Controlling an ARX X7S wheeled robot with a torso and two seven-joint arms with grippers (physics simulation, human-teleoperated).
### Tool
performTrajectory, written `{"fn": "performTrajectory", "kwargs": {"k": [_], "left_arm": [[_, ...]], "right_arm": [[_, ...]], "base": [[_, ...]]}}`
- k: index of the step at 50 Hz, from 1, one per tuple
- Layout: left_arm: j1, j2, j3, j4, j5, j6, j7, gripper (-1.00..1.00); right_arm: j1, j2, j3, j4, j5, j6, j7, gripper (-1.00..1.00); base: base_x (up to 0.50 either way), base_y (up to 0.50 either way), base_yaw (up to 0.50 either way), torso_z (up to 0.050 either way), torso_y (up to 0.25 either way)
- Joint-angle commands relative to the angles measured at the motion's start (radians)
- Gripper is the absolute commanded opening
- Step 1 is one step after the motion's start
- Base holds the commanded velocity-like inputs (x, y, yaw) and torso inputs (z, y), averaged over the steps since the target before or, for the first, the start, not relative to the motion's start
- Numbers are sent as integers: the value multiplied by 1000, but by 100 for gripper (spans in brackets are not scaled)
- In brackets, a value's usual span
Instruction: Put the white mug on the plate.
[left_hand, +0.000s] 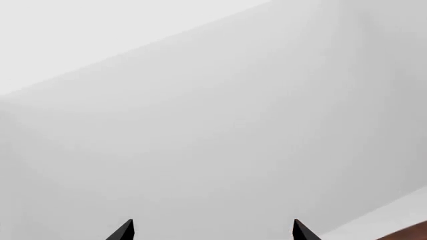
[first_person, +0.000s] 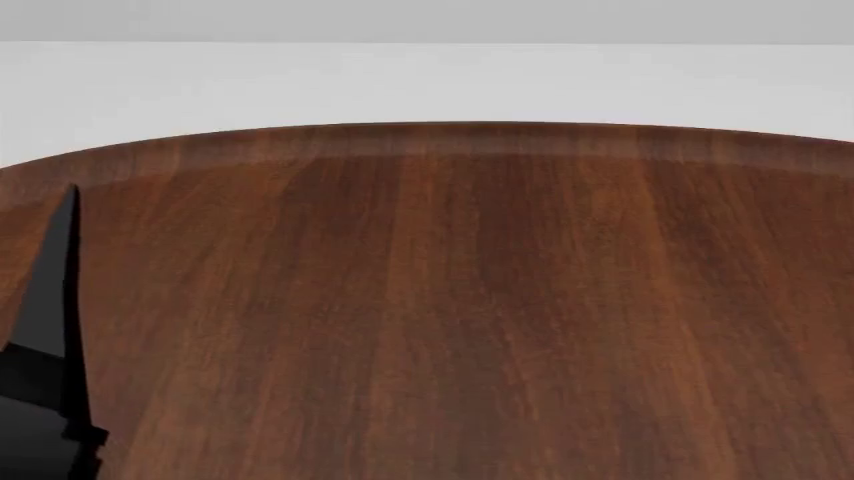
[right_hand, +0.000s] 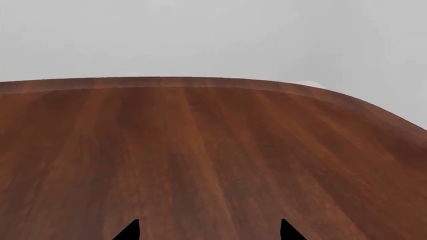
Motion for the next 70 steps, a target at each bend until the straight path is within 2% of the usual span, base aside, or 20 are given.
{"fn": "performTrajectory", "kwargs": {"k": [1,27,30,35,48,70], "left_arm": [[-47,6,39,0,-3,23,-1,100],[-53,-21,80,0,23,37,-1,100],[-54,-25,88,0,29,44,-1,100],[-39,-40,95,0,48,41,-1,100],[-34,-53,101,0,51,39,-1,100],[26,-75,62,0,68,8,-1,100]], "right_arm": [[0,-1,43,-52,12,72,0,100],[0,-19,156,-195,43,279,0,100],[0,-17,161,-165,64,219,0,100],[0,-54,229,-241,79,353,0,100],[0,-60,335,-241,114,417,0,100],[0,-63,430,-241,155,470,0,100]], "base": [[0,0,0,0,0],[0,0,0,0,0],[0,0,0,0,0],[0,0,0,0,0],[0,0,0,0,0],[0,0,0,0,0]]}}
